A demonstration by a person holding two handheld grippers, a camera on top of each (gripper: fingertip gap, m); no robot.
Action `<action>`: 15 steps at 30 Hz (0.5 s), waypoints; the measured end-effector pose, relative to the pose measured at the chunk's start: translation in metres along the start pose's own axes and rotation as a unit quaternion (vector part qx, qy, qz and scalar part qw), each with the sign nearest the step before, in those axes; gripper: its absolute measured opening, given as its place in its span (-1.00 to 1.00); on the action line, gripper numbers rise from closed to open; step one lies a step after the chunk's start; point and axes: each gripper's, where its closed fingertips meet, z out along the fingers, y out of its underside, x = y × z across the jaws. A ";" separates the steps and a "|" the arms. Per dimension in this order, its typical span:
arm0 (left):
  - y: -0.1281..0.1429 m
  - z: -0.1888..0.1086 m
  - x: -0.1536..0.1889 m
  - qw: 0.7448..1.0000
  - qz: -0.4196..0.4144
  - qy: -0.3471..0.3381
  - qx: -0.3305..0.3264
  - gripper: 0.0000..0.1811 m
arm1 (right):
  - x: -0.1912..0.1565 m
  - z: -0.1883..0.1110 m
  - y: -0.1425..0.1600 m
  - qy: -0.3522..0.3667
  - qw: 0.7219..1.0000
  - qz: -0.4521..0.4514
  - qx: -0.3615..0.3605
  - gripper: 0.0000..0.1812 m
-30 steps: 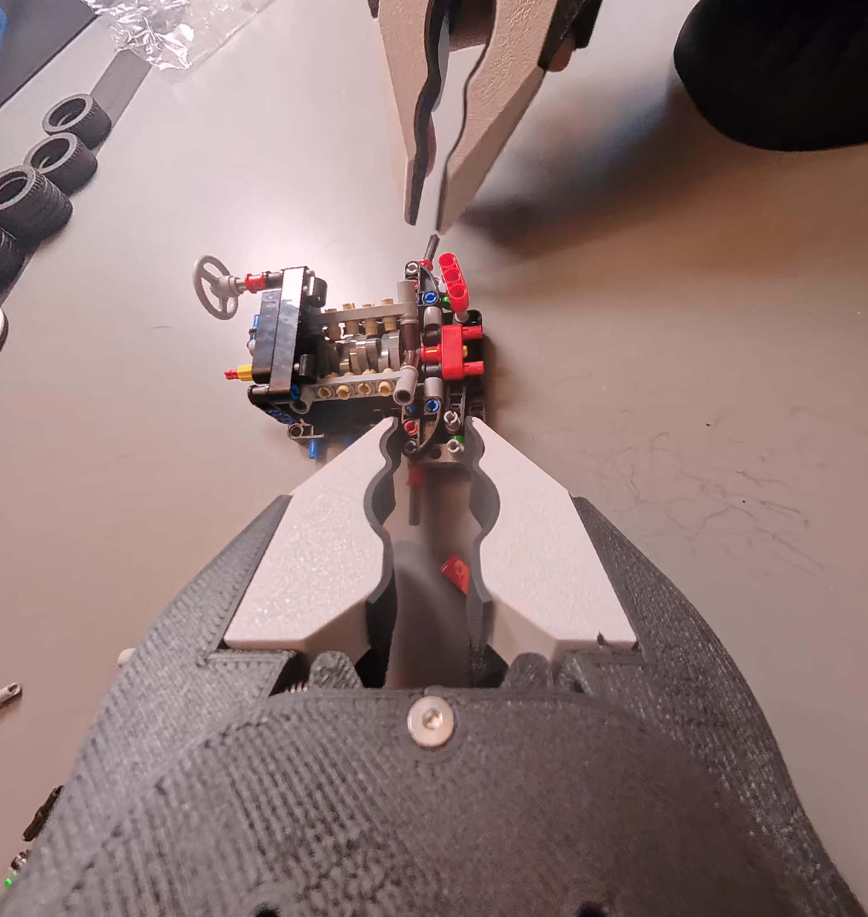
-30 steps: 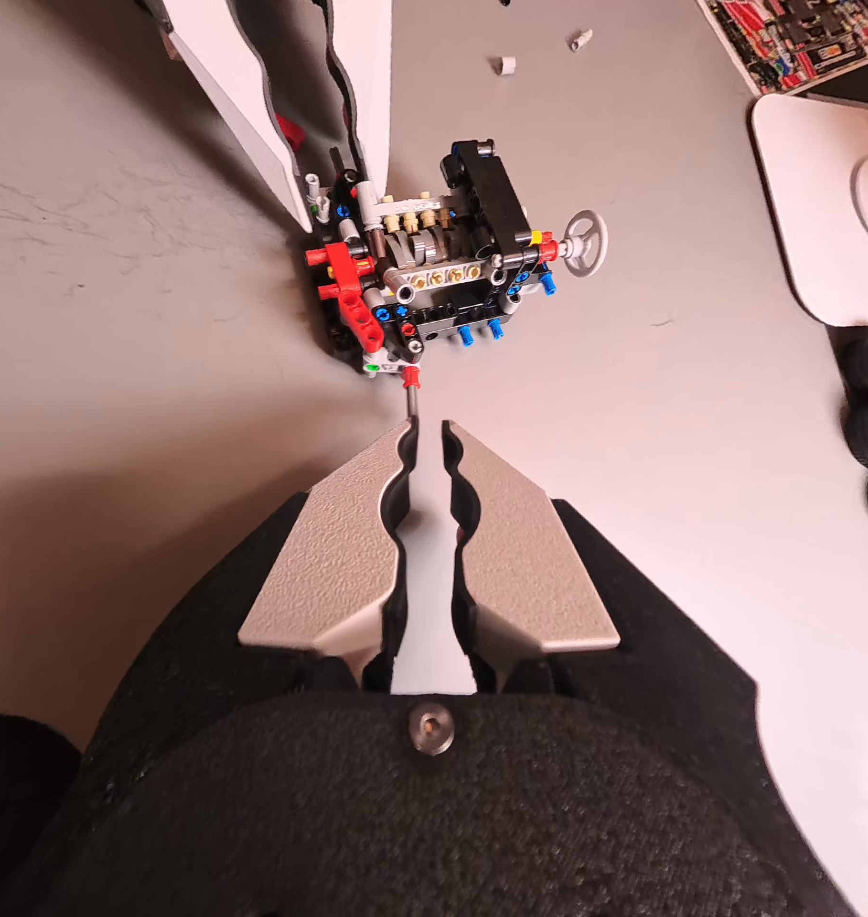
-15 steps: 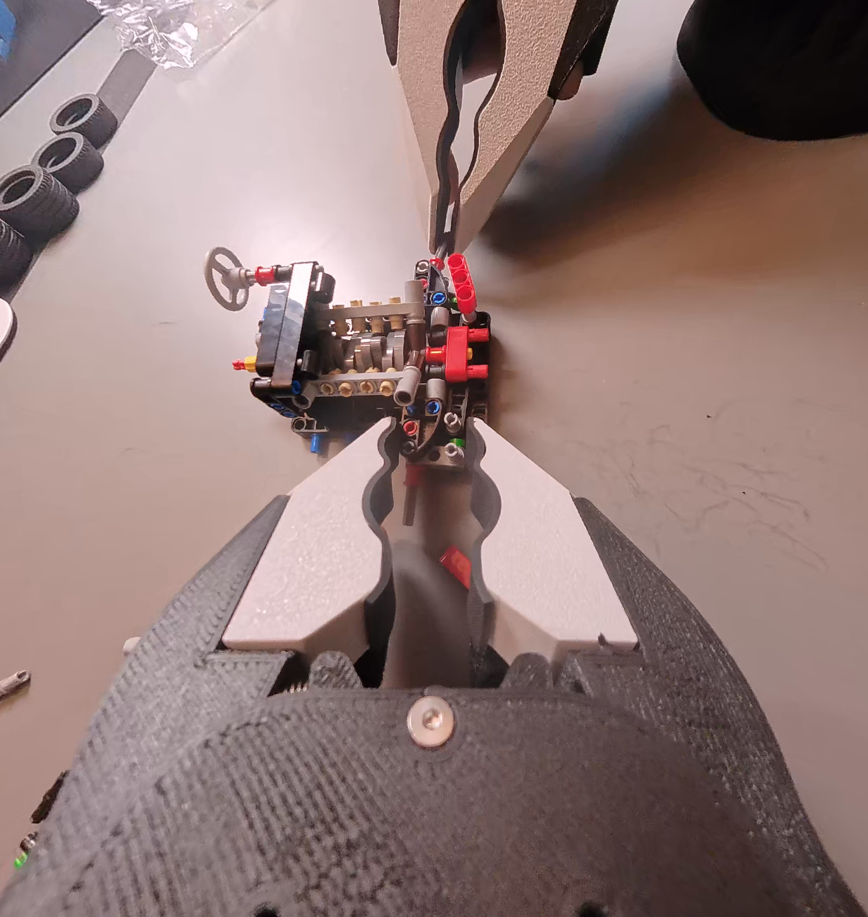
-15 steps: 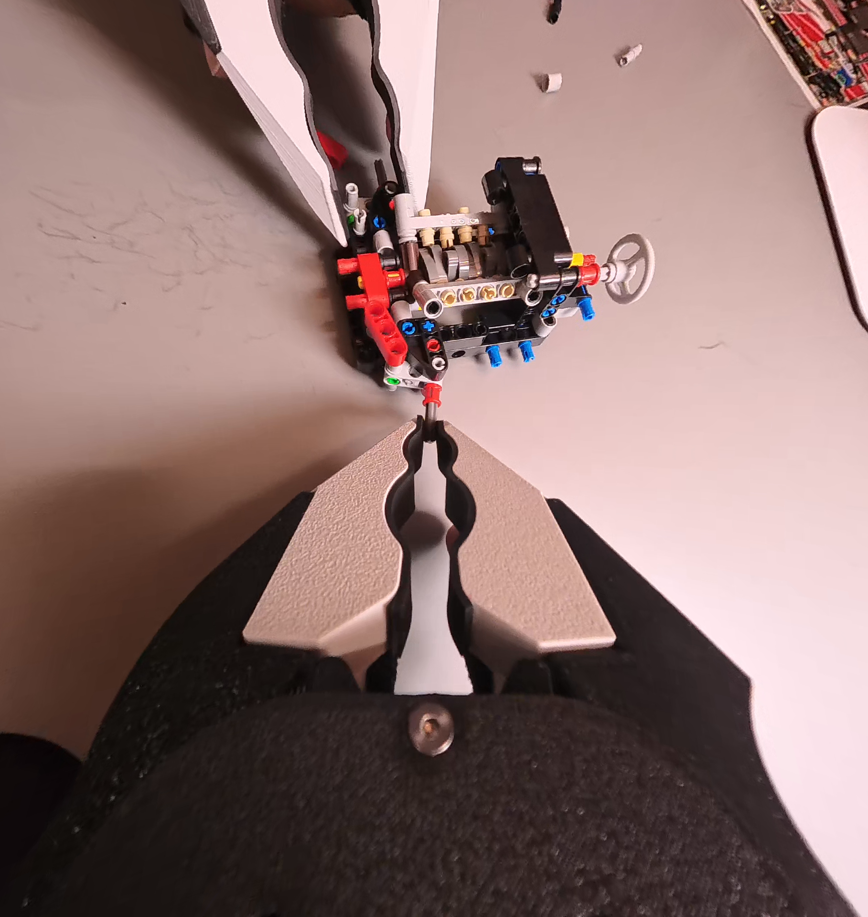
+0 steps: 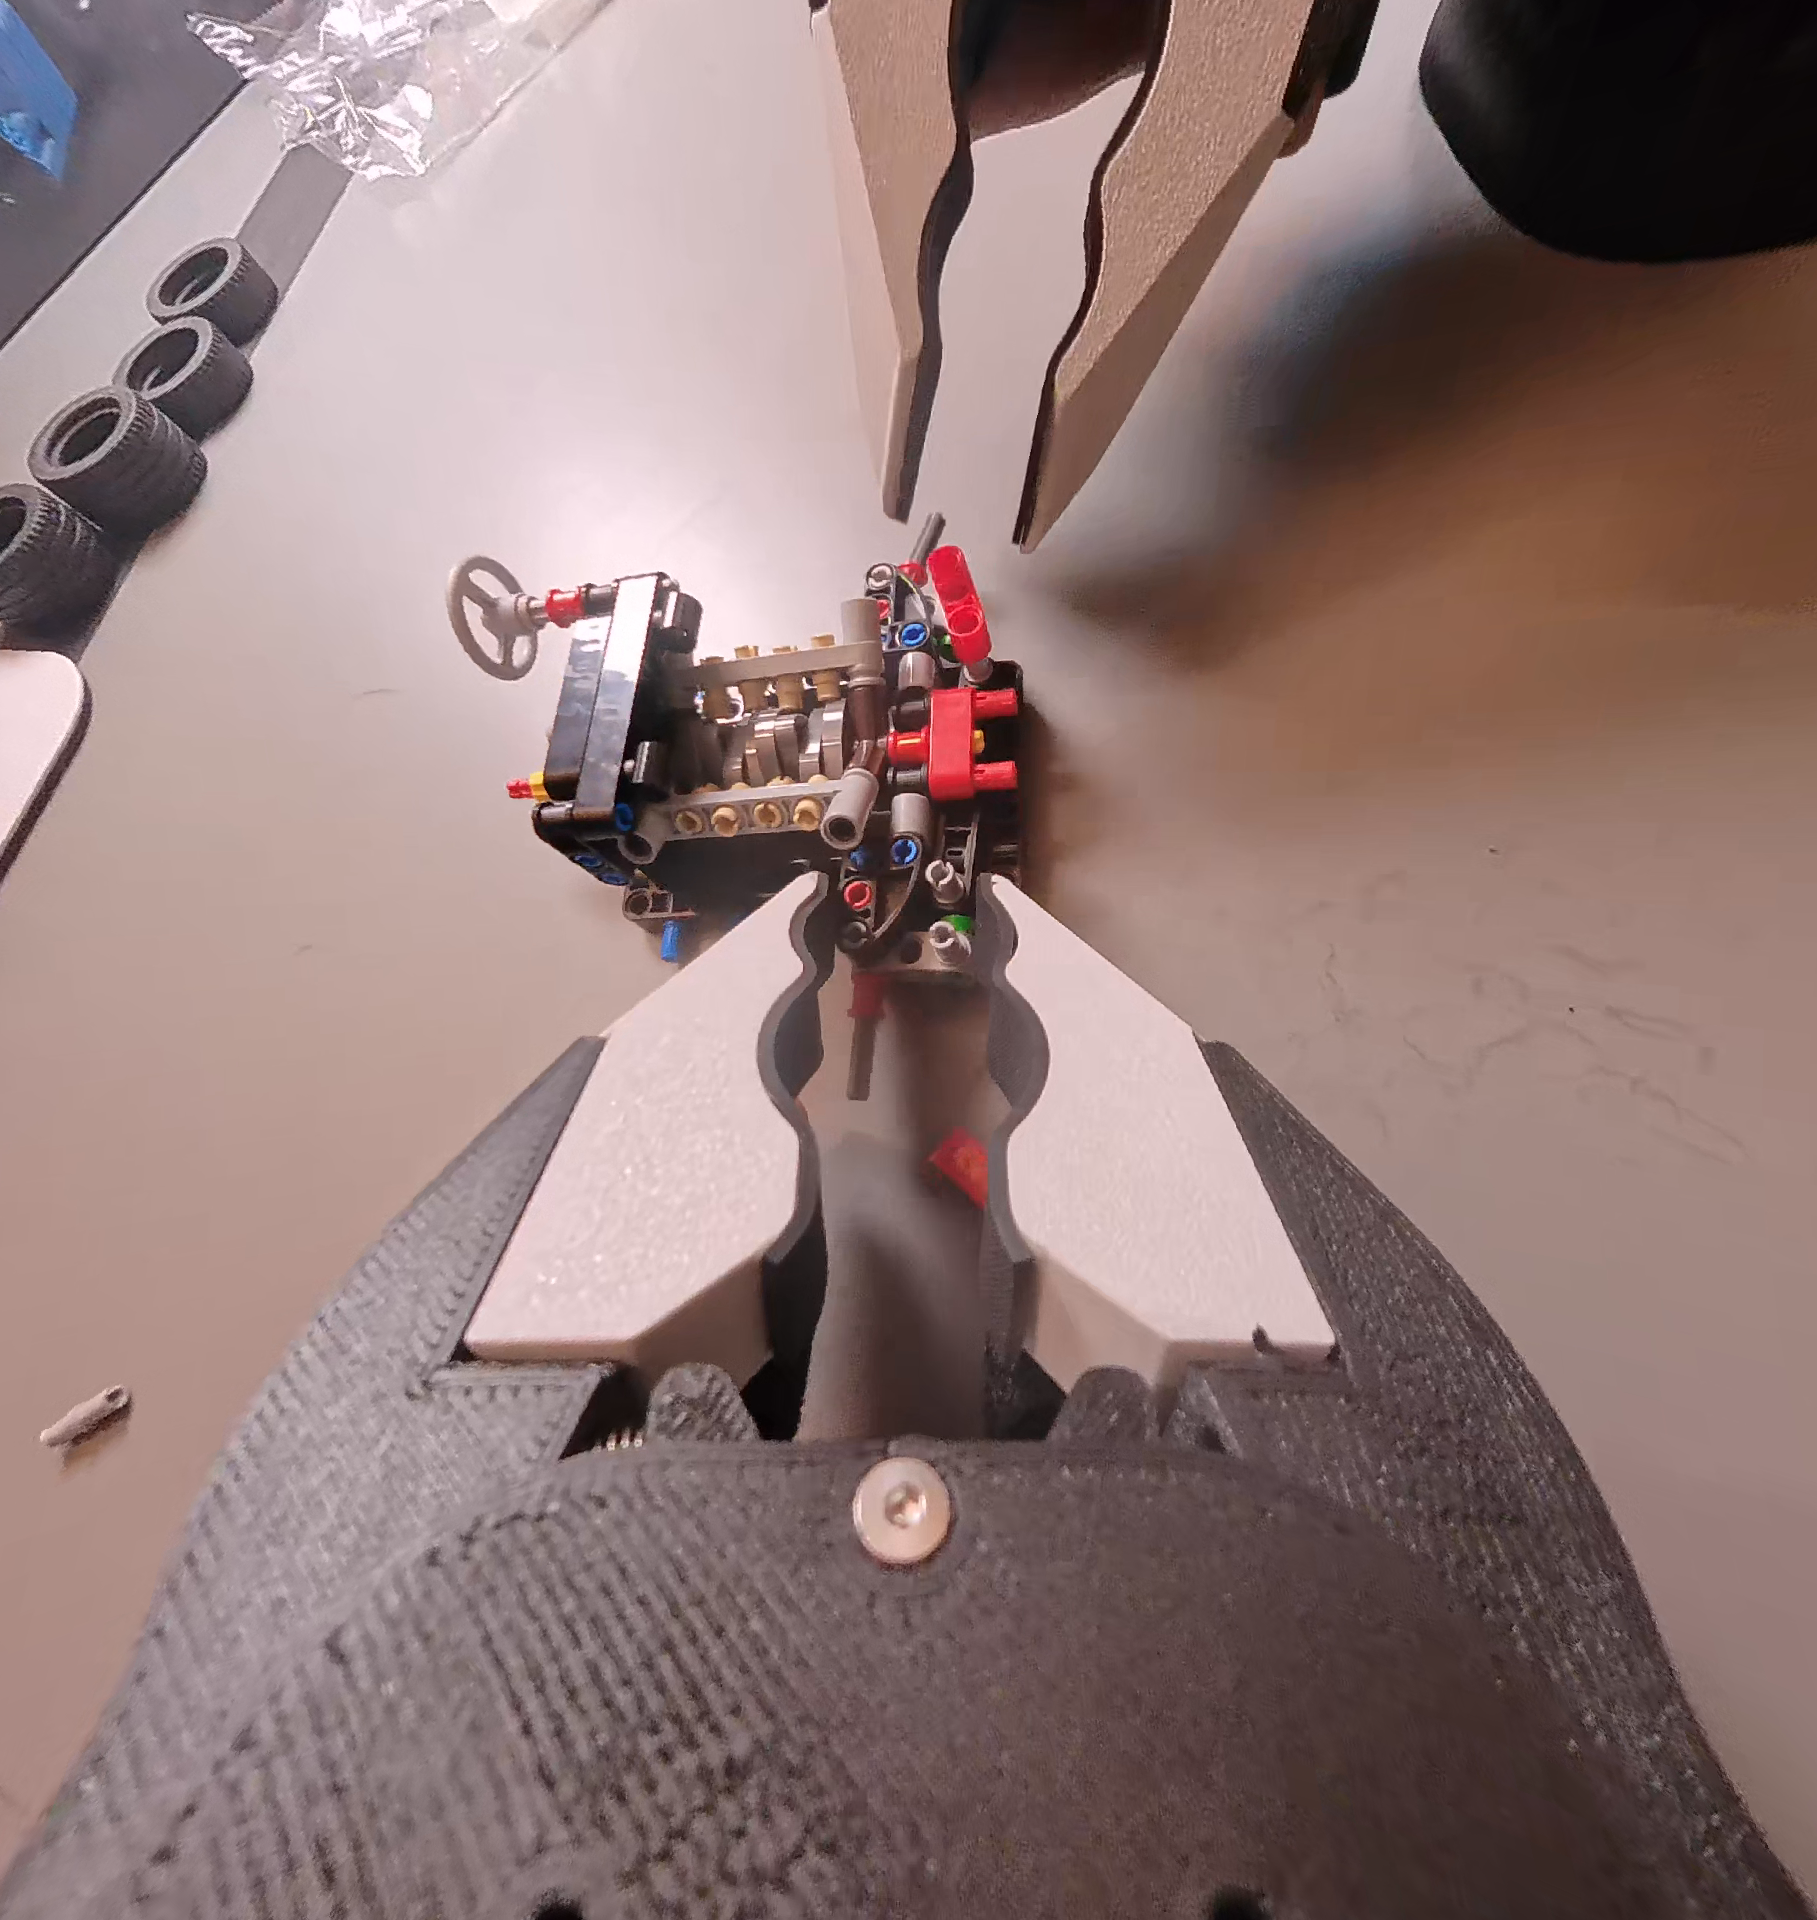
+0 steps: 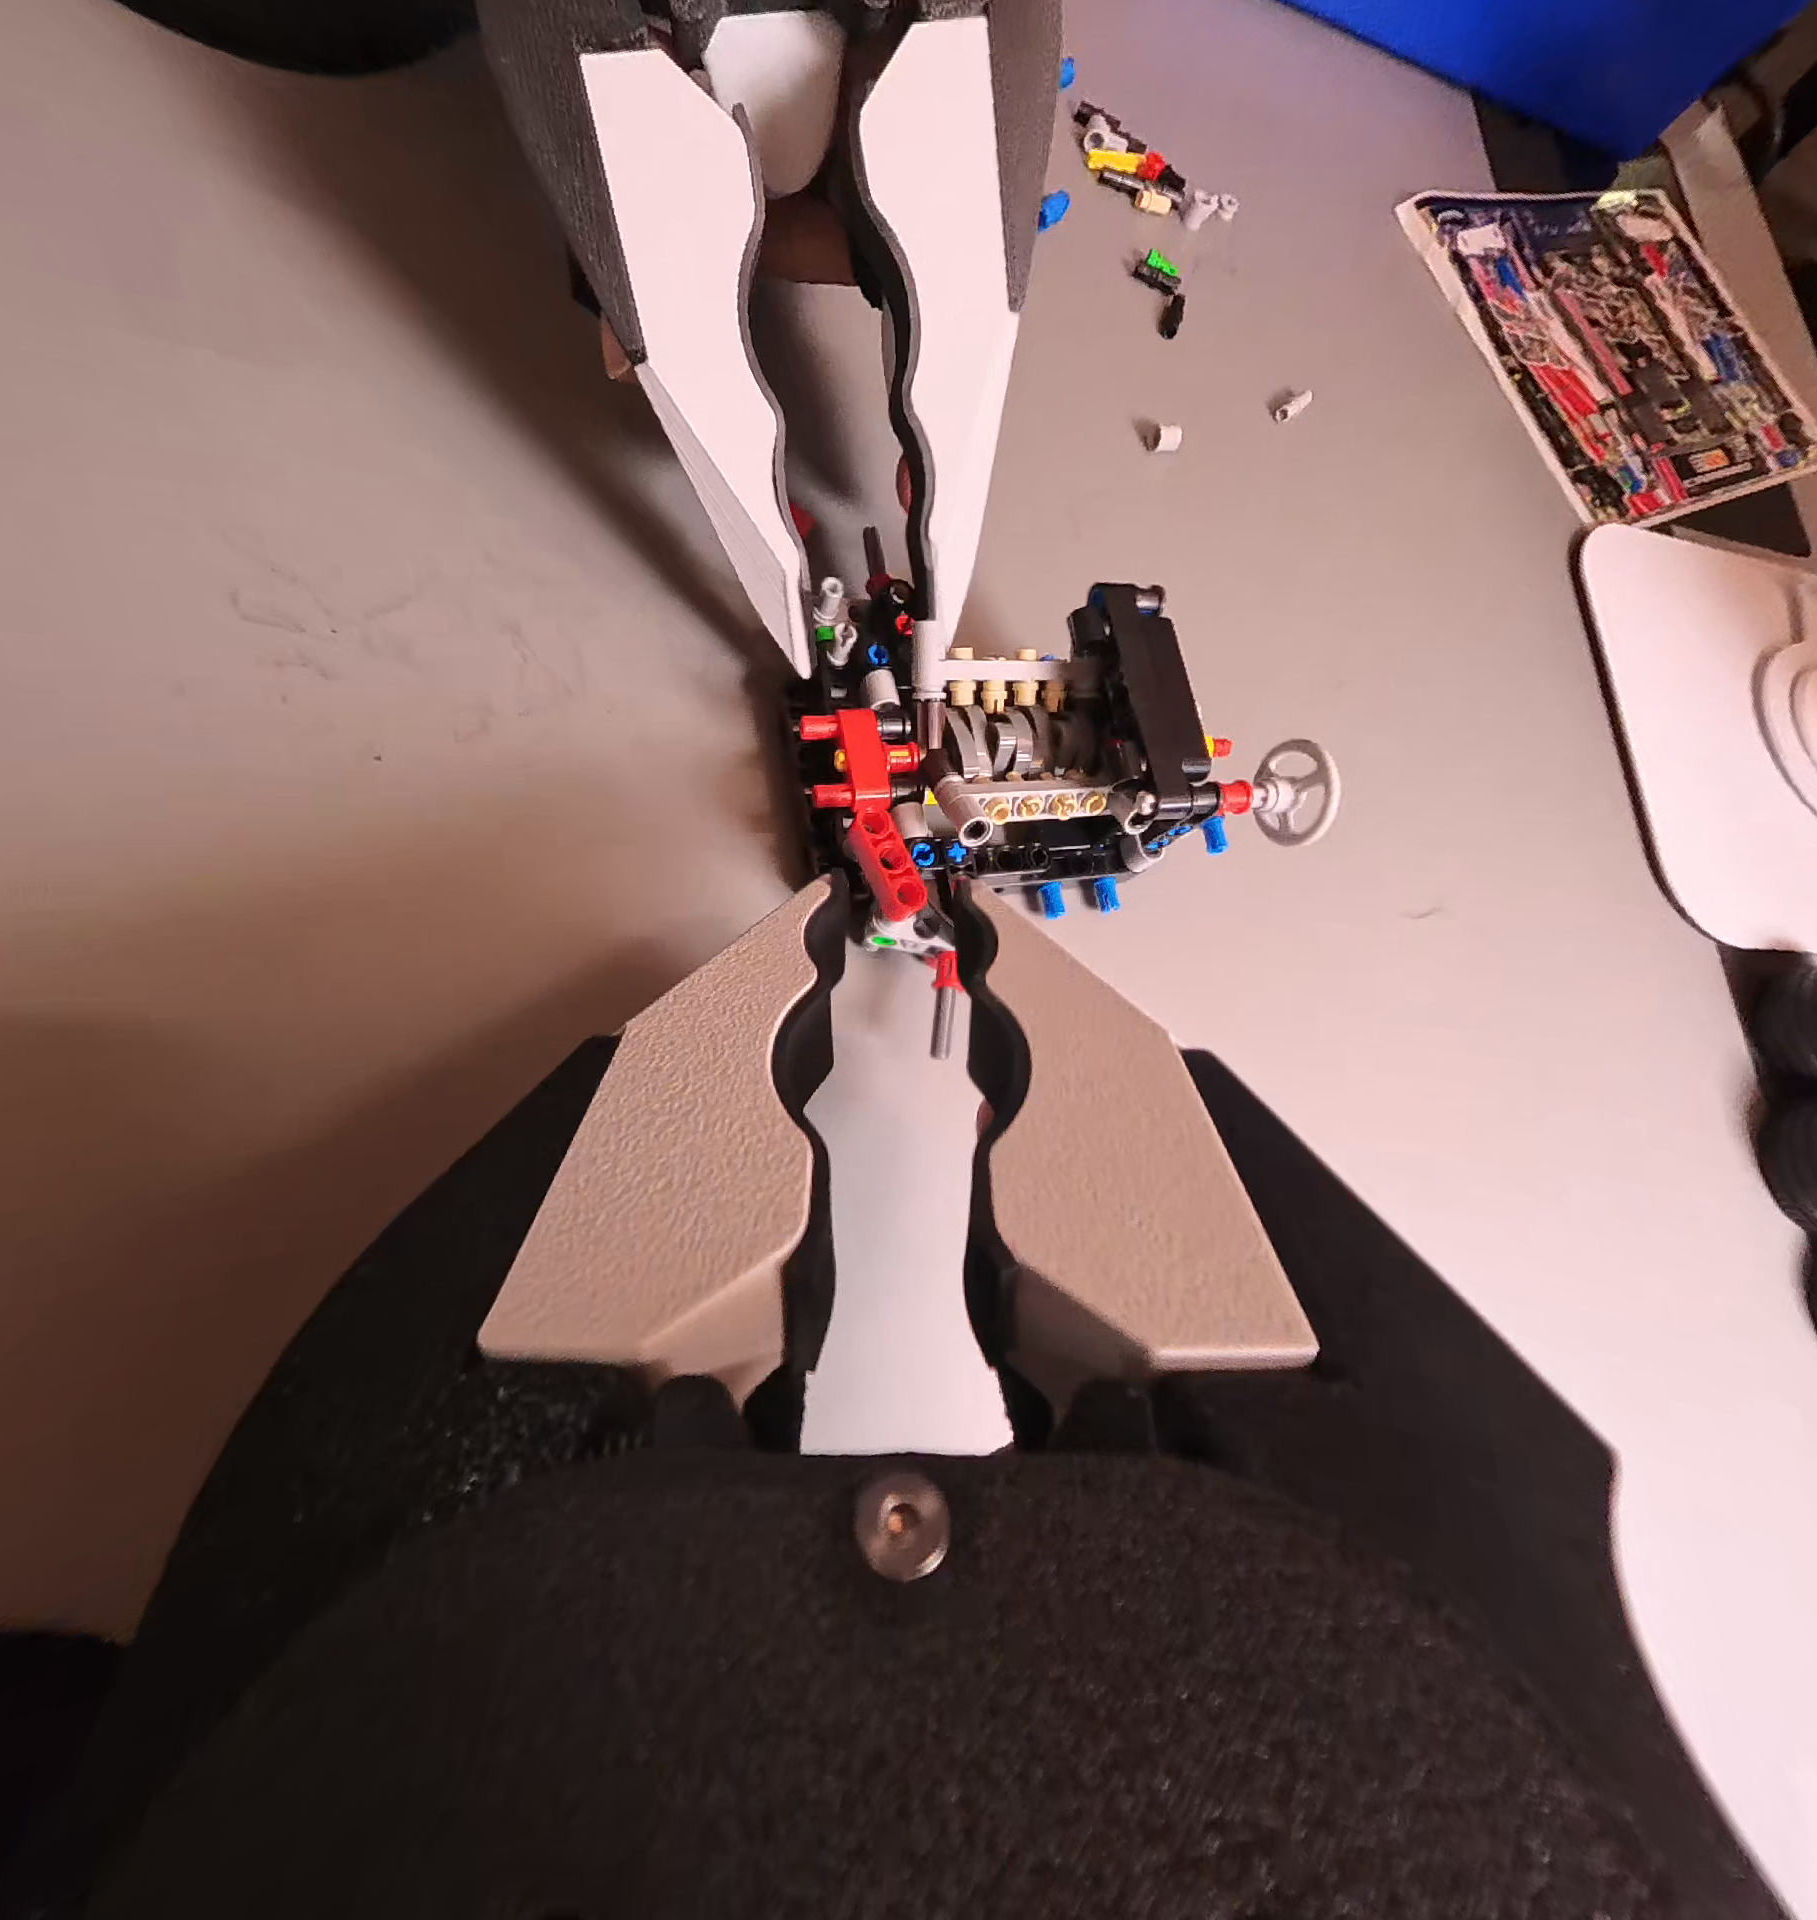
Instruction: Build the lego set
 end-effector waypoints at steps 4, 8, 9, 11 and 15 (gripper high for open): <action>0.002 -0.006 -0.003 1.000 0.007 -0.009 -0.003 -0.74 | 0.002 0.002 -0.001 0.006 1.000 0.000 0.006 -0.78; 0.001 -0.015 0.000 1.000 0.026 -0.013 -0.001 -0.80 | -0.001 0.007 -0.005 0.005 1.000 -0.001 0.013 -0.78; 0.002 -0.016 0.001 1.000 0.028 -0.011 -0.003 -0.82 | -0.003 0.009 -0.005 0.003 1.000 -0.002 0.012 -0.78; 0.001 -0.016 0.002 0.999 0.030 -0.011 -0.003 -0.82 | -0.003 0.013 -0.003 0.003 1.000 -0.004 0.009 -0.78; -0.005 -0.017 0.005 0.999 0.040 -0.011 0.008 -0.83 | -0.002 0.012 -0.001 0.005 1.000 -0.001 0.006 -0.78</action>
